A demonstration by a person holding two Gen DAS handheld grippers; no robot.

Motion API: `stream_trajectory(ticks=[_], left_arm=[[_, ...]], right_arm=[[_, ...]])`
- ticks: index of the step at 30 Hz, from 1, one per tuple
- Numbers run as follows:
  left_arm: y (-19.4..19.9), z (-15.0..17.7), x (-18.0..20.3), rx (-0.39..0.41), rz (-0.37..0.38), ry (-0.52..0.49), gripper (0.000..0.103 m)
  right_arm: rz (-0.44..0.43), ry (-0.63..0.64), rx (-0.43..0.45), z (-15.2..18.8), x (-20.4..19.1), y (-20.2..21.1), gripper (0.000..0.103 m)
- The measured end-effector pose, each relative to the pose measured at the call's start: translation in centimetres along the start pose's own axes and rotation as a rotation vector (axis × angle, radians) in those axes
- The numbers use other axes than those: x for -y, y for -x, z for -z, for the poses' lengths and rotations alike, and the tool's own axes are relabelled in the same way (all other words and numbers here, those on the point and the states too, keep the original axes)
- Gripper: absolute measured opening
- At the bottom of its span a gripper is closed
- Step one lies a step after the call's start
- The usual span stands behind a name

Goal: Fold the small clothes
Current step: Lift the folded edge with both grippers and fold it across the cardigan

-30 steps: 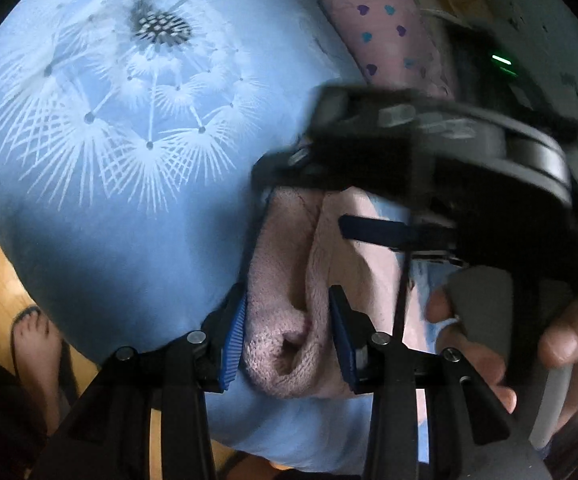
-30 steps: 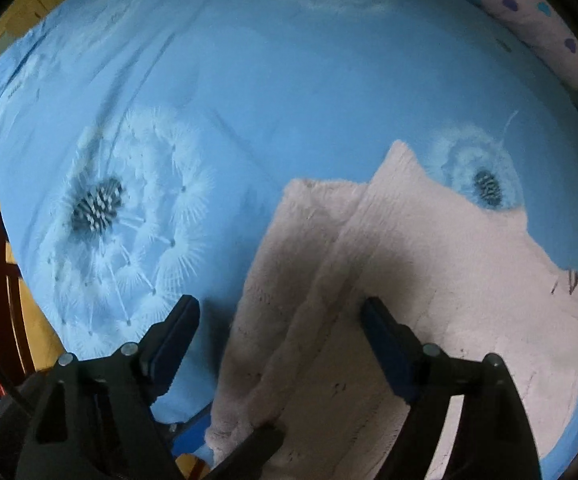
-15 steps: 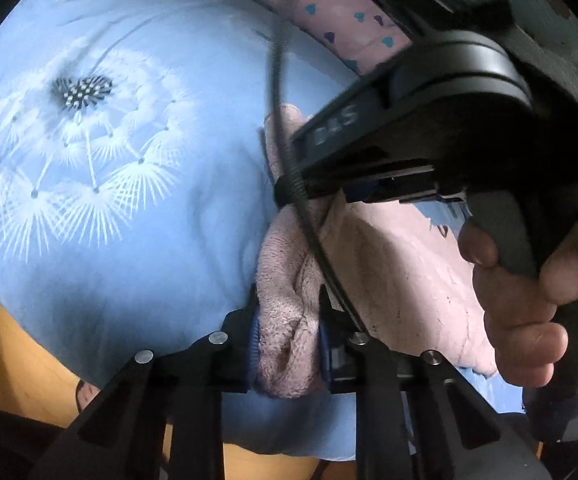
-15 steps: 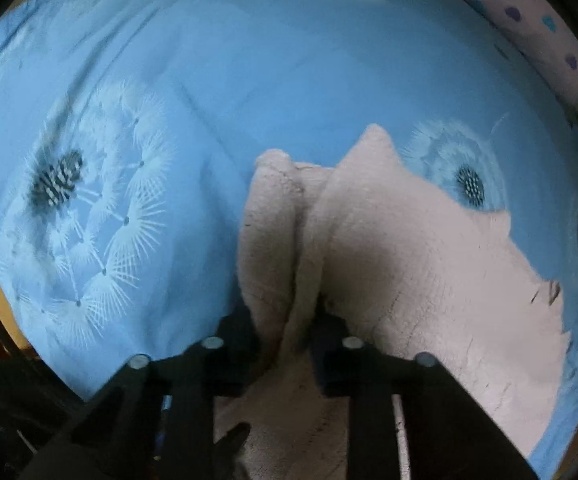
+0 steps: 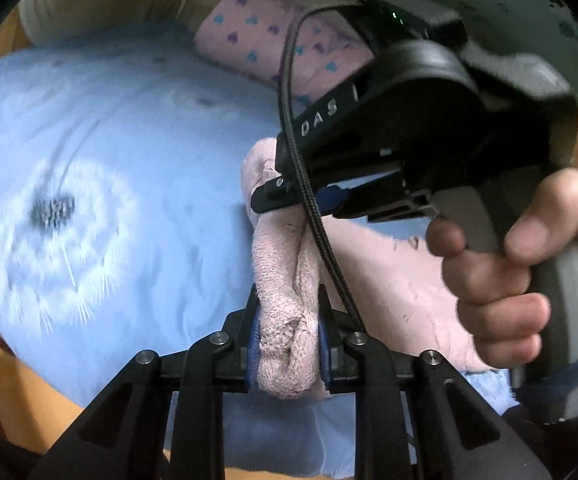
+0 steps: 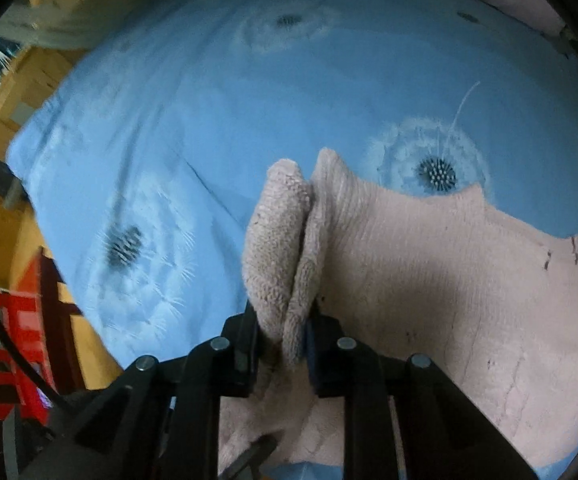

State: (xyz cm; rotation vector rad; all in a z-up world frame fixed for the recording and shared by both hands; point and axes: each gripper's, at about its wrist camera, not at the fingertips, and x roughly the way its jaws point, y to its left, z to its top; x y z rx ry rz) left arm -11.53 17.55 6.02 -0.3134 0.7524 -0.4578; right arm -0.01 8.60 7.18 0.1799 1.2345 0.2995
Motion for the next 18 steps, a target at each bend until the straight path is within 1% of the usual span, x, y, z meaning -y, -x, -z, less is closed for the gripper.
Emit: stream_trajectory(ticks=[1,2,3,4,6,8,10,13,15,16,18], left_arm=[[0.1,-0.5,-0.2,0.005,0.023,0.006,0.002],[0.1,-0.9,-0.9,0.001,0.062,0.033,0.001],[0.3,-1.3,-1.7,-0.002,0.084,0.068,0.001],[0.3,-1.8,-3.0,-0.009,0.11,0.125,0.0],[0.2,-2.6,-4.9,-0.022,0.142,0.208,0.0],[0.3,-2.8,-6.7,-0.032,0.172,0.287,0.0],[0.8,-2.9,-7.4,-0.026,0.16,0.304,0.0],[2.1,-2.6,-7.5,0.003,0.124,0.294,0.0],[3.4,-2.7,-7.9,0.019,0.117,0.314,0.0],[4.2,-2.2,-8.0,0.022,0.114,0.328,0.0],[4.9,-2.5,-8.9,0.029,0.121,0.366,0.0]], right_arm=[[-0.019,0.008,0.029,-0.1,0.1,0.6,0.019],[-0.023,0.017,0.058,-0.5,0.5,1.2,0.019],[-0.017,0.028,0.088,-0.4,0.3,1.7,0.019],[-0.003,0.039,0.114,-0.5,0.0,2.2,0.018],[0.012,0.039,0.141,-1.3,-0.9,2.1,0.018],[0.006,0.033,0.149,-1.5,-1.4,1.8,0.018],[0.008,0.03,0.133,-1.9,-2.1,1.1,0.018],[0.016,0.056,0.118,-2.3,-4.2,0.1,0.018],[0.026,0.077,0.113,-2.4,-5.6,-0.5,0.018],[0.034,0.09,0.108,-2.6,-6.4,-0.8,0.018],[0.044,0.098,0.097,-3.0,-7.6,-1.3,0.018]])
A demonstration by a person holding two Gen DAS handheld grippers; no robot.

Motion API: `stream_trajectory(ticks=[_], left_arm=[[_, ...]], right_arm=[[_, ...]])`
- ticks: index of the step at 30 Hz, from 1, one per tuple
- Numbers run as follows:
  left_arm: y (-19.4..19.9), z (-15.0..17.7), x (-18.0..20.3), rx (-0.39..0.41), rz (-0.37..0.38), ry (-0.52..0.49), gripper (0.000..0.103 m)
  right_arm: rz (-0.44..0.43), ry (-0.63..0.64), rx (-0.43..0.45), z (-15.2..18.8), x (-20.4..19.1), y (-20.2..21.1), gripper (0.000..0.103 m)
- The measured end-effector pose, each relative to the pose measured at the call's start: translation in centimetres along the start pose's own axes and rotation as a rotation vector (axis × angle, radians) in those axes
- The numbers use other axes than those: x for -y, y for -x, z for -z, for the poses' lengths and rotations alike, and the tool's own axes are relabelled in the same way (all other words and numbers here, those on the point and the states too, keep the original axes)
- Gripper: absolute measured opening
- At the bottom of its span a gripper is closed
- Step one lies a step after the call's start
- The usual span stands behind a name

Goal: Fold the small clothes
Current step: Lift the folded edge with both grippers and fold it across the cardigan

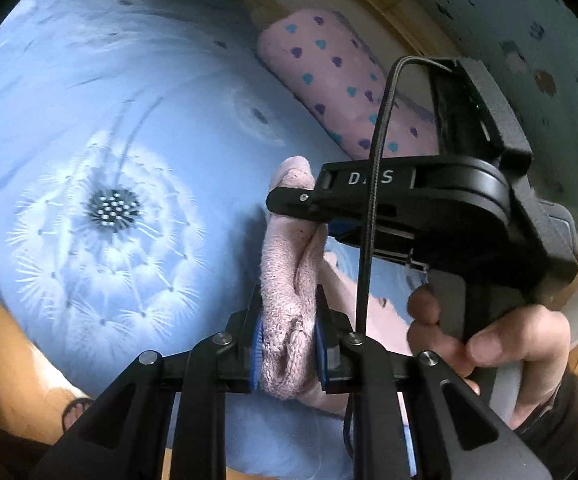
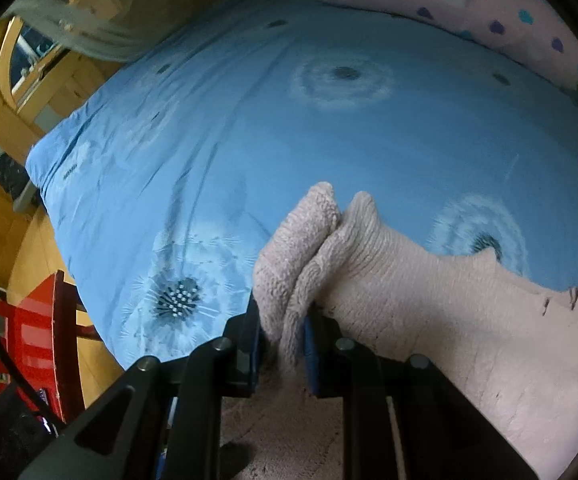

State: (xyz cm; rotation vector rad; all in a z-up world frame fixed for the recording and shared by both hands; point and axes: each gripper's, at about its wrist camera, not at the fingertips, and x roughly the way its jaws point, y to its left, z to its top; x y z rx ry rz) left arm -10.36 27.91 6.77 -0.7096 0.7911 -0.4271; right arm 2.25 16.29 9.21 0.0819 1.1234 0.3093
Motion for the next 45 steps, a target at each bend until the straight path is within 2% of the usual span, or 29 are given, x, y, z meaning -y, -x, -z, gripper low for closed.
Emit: stream_trajectory(ticks=[6,9,12,17,22,32,40,45], left_arm=[[2.9,-1.1,-1.1,0.045,0.031,0.043,0.0],[2.4,-1.6,-1.3,0.049,0.03,0.063,0.0],[2.1,-1.2,-1.0,0.04,0.023,0.036,0.0],[1.8,-0.5,0.9,0.042,0.02,-0.05,0.001],[1.0,0.4,2.8,0.035,0.031,-0.118,0.001],[-1.9,2.4,7.1,-0.015,0.035,-0.213,0.001],[-4.7,3.9,10.5,-0.061,0.046,-0.246,0.001],[-6.5,5.6,13.2,-0.102,0.049,-0.313,0.001]], right_arm=[[-0.03,0.034,-0.016,-1.0,-3.6,-1.0,0.018],[-0.031,0.059,-0.008,-1.1,-4.5,-1.0,0.018],[-0.042,0.053,-0.013,-0.9,-4.1,-0.8,0.018],[-0.115,-0.001,-0.002,-0.2,-1.7,0.0,0.018],[-0.15,-0.011,0.027,0.4,0.5,1.7,0.018],[-0.161,-0.063,0.058,1.7,6.2,4.3,0.018],[-0.17,-0.113,0.077,2.9,10.8,5.7,0.019],[-0.162,-0.139,0.092,4.1,14.6,6.9,0.019]])
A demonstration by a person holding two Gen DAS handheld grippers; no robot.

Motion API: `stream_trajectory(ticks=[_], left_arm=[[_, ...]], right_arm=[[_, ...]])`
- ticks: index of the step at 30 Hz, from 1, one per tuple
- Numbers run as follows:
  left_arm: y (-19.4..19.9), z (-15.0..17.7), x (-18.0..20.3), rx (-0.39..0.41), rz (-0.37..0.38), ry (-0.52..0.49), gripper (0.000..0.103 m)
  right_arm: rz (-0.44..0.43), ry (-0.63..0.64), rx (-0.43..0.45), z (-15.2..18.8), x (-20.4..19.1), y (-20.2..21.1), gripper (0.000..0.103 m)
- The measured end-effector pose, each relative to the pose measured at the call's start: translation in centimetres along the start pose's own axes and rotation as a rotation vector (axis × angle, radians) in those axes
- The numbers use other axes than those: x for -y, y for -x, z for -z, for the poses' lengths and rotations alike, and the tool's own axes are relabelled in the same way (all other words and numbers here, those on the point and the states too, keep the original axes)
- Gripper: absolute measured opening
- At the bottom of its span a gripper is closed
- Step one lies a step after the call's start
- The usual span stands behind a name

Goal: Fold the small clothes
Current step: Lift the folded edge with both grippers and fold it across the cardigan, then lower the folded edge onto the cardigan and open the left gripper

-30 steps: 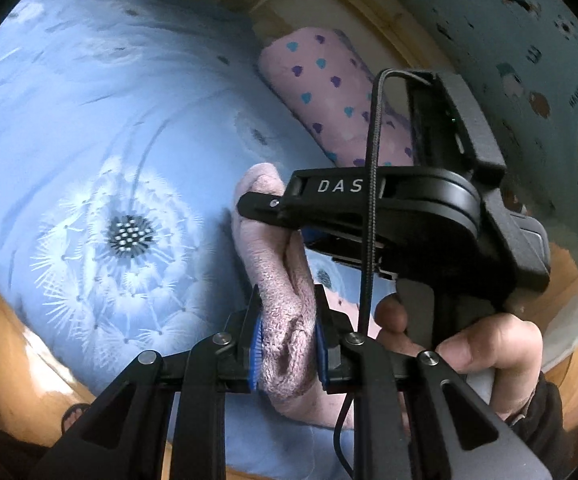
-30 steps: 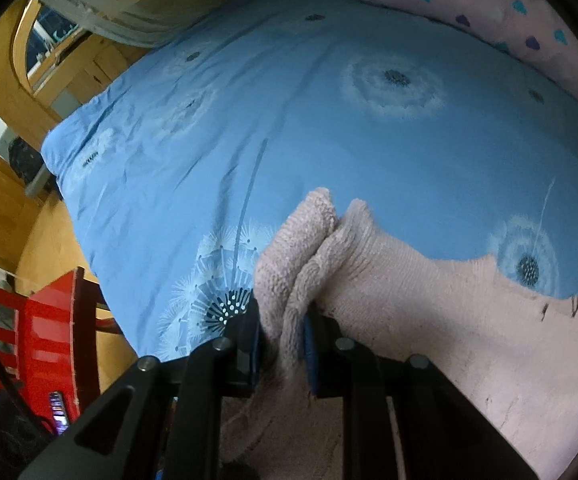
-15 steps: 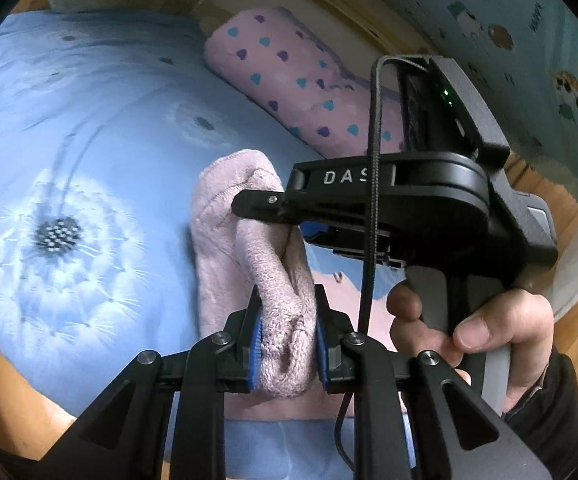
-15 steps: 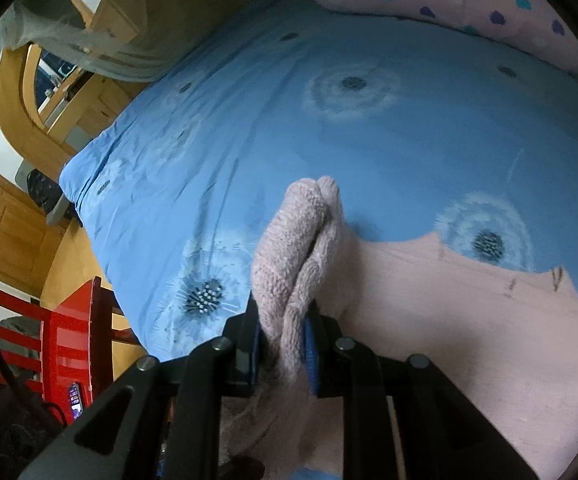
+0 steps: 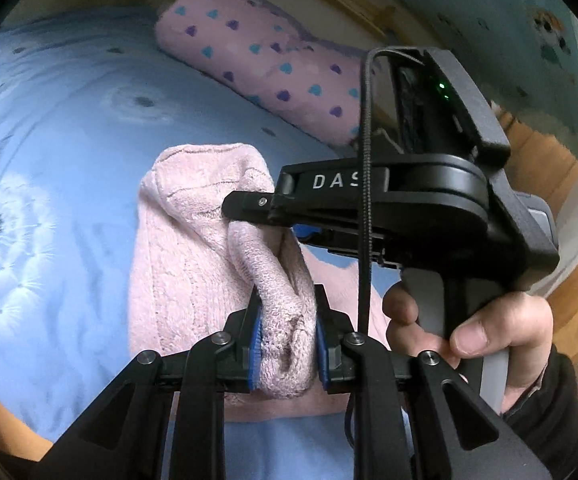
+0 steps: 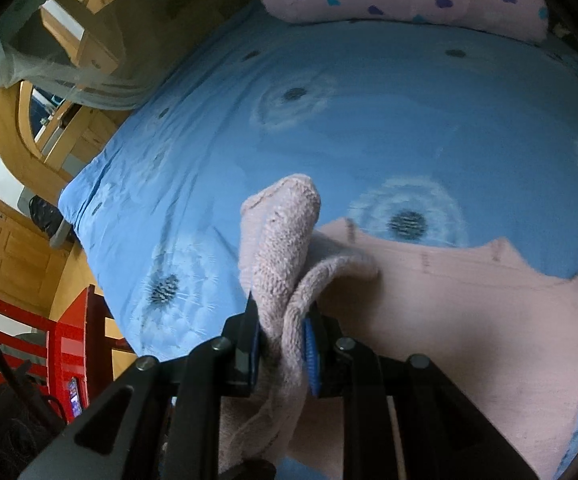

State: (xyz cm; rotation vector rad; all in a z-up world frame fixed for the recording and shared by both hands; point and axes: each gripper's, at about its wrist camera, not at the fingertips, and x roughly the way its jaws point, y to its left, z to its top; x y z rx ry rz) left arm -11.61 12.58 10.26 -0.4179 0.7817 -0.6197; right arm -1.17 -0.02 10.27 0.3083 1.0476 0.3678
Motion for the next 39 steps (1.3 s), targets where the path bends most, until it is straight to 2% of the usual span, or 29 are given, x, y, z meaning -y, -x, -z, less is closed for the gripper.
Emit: stream_trajectory(ticks=[7,10,17,19,27,39], left_arm=[[-2.9,1.3,3.8,-0.063,0.027,-0.078,0.001],[-3.9,1.5,4.8,-0.099,0.025,-0.081,0.001],[-7.4,3.0,8.8,-0.146,-0.022,-0.153,0.001],[-8.3,3.2,10.0,-0.162,-0.029,-0.163,0.001],[-9.8,3.9,14.1,-0.161,0.004,-0.224,0.001],[-11.8,5.9,16.8,-0.221,0.031,-0.312,0.001]], right_arm=[[0.009,-0.036,0.026,1.3,4.9,2.3,0.019],[-0.002,-0.054,0.034,1.8,7.1,3.0,0.019],[-0.065,-0.099,0.094,3.5,11.4,4.4,0.019],[-0.061,-0.132,0.08,3.7,12.8,4.4,0.019],[-0.072,-0.174,0.147,4.1,16.0,7.5,0.019],[-0.016,-0.215,0.125,6.9,19.4,9.5,0.019]])
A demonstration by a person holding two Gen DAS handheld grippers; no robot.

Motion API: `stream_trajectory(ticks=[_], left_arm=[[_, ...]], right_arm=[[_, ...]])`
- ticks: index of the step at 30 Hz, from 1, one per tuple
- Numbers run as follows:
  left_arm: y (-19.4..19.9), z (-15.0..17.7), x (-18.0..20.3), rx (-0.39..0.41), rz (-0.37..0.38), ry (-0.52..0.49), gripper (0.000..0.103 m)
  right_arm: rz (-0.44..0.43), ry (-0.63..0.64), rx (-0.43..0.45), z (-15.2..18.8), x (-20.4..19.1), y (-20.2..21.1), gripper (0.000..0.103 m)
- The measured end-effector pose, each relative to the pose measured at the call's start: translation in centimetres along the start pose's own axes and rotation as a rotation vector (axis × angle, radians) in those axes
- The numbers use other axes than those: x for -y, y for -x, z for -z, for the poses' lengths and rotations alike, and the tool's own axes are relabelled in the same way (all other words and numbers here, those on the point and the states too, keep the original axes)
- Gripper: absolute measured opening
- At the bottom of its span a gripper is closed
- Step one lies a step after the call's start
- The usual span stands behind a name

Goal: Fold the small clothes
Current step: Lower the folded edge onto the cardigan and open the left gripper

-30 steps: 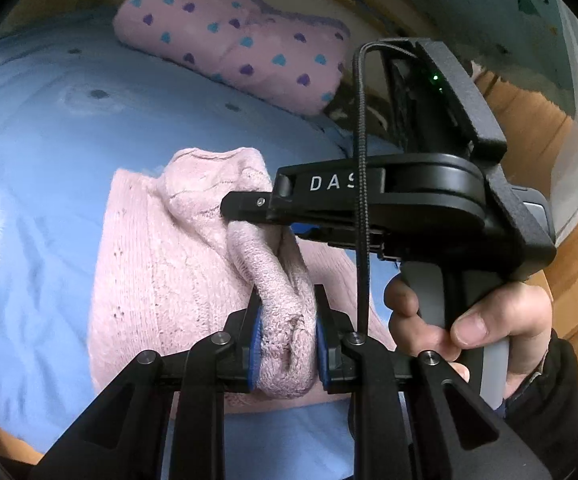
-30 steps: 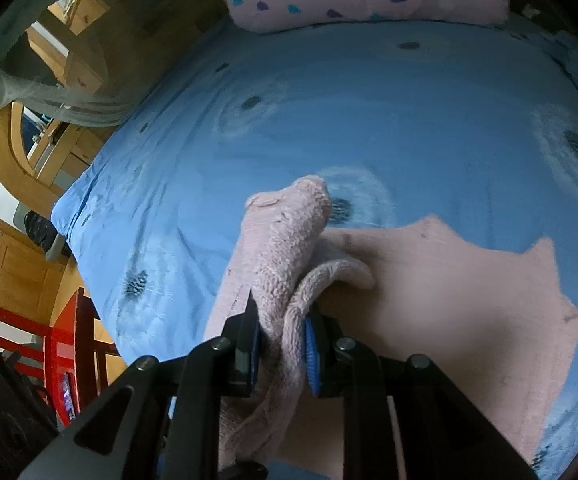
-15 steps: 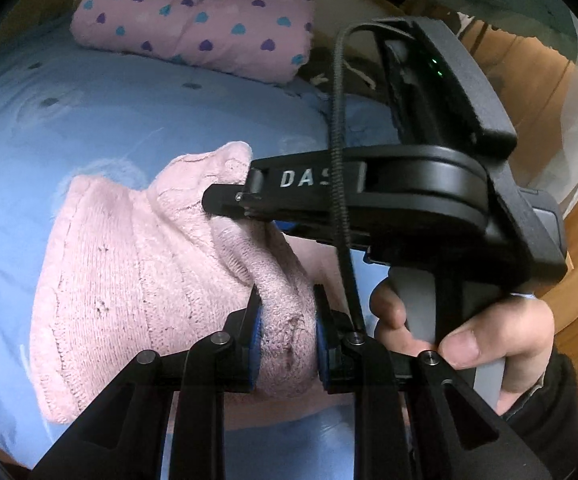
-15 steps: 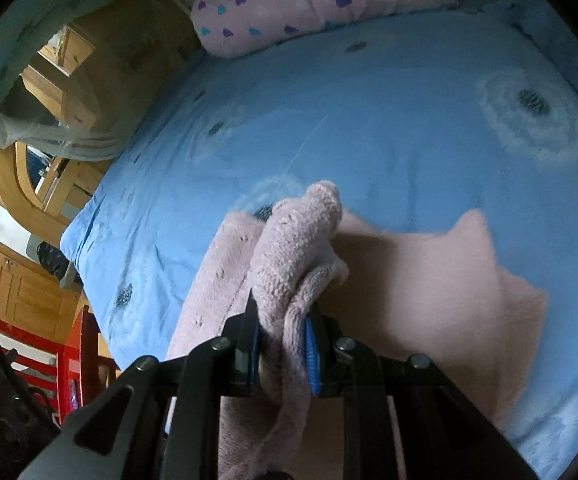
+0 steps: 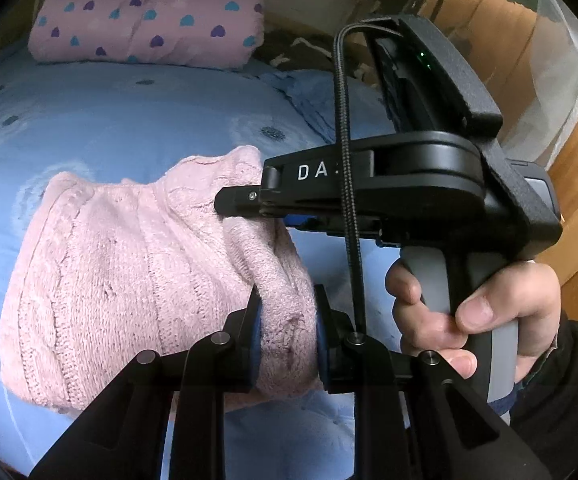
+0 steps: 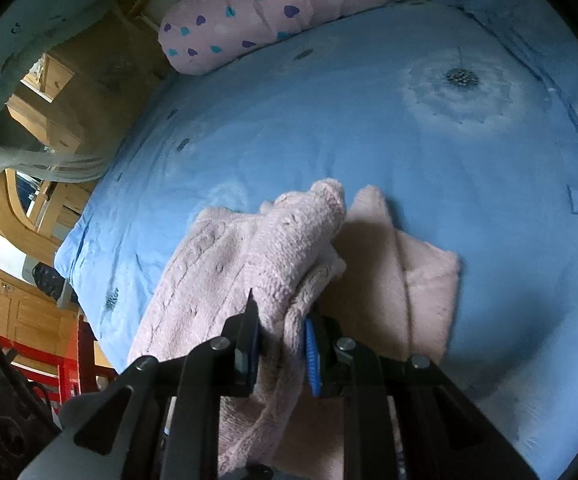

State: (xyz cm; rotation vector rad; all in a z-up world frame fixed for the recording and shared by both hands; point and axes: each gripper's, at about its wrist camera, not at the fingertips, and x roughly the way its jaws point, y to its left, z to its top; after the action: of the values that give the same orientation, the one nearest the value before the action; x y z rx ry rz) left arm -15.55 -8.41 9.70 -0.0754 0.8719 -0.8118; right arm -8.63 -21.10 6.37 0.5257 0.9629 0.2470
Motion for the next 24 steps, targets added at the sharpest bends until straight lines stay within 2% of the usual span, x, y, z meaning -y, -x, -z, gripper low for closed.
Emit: stream_trajectory(ticks=[10,18,24], left_arm=[[-0.5,-0.1,0.7,-0.018,0.02,-0.044,0.002],[-2.6,1.2,2.0,-0.07,0.024,-0.08,0.002],[-4.2,1.5,3.1,-0.095,-0.029,-0.128,0.002]], right_arm=[[0.035,0.009,0.005,1.1,1.3,1.8,0.019],[0.064,-0.032,-0.018,2.6,3.9,2.5,0.02],[0.077,-0.07,-0.049,3.2,5.9,1.7,0.02]])
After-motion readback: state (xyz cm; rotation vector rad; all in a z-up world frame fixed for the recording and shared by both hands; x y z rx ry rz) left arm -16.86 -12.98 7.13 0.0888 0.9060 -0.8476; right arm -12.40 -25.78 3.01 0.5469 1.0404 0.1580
